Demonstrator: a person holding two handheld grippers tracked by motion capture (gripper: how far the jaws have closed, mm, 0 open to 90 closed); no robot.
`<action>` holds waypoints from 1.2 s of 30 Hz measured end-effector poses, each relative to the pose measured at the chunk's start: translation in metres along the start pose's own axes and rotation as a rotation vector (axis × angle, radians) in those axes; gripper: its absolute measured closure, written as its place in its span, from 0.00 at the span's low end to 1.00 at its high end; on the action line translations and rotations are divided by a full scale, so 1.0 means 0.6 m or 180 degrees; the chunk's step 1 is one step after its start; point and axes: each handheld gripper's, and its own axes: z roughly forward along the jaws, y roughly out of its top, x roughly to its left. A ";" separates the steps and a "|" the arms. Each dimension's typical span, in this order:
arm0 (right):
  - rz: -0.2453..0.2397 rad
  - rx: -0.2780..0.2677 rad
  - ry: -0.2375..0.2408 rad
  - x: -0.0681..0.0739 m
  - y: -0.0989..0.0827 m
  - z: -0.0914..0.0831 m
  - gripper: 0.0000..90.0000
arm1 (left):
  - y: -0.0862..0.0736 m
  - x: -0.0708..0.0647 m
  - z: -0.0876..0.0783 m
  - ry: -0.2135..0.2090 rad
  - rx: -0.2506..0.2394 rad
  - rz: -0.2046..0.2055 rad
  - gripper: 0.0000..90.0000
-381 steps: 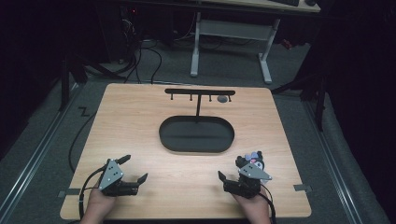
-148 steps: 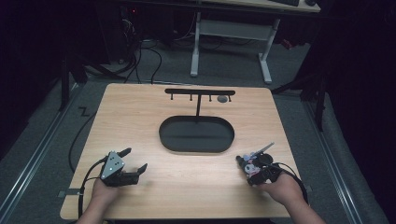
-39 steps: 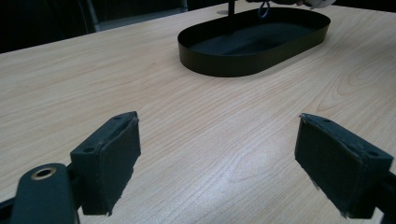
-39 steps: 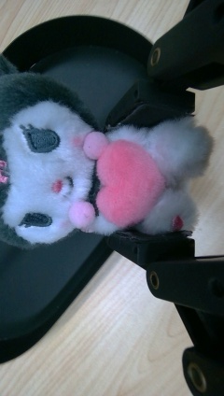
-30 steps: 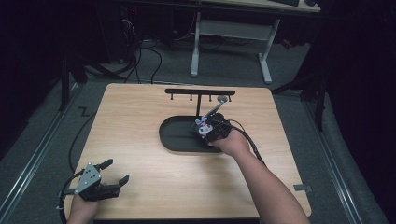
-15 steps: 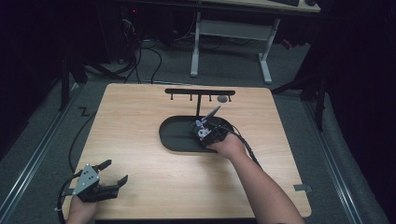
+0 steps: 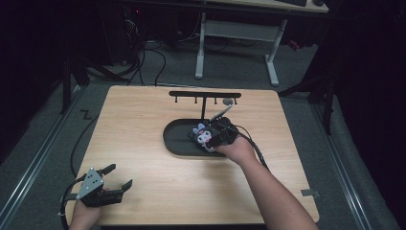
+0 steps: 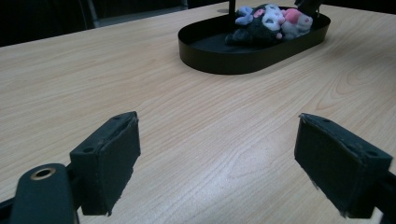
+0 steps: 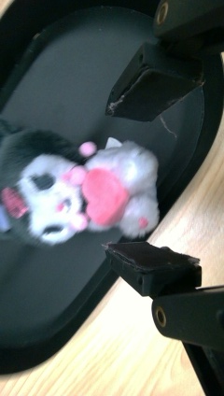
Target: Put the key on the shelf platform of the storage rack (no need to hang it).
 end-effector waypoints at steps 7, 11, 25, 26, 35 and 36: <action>-0.0124 -0.0171 -0.0049 0.001 -0.007 -0.024 0.33 | 0.001 0.001 0.007 -0.0017 0.0024 0.0027 0.17; -0.0137 -0.0232 -0.0043 0.002 -0.010 -0.029 0.33 | 0.003 -0.005 0.008 -0.0024 0.0028 0.0049 0.17; -0.0114 -0.0464 -0.0075 -0.009 -0.064 -0.056 0.32 | 0.010 -0.007 0.027 -0.0080 0.0054 0.0099 0.17; -0.0114 -0.0500 -0.0075 -0.010 -0.069 -0.055 0.32 | 0.010 -0.011 0.031 -0.0101 0.0085 0.0149 0.17; -0.0026 -0.0713 -0.0045 -0.016 -0.123 -0.044 0.32 | 0.015 -0.019 0.039 -0.0153 0.0094 0.0208 0.17; -0.0023 -0.0741 -0.0037 -0.018 -0.132 -0.043 0.32 | 0.015 -0.020 0.040 -0.0162 0.0107 0.0215 0.17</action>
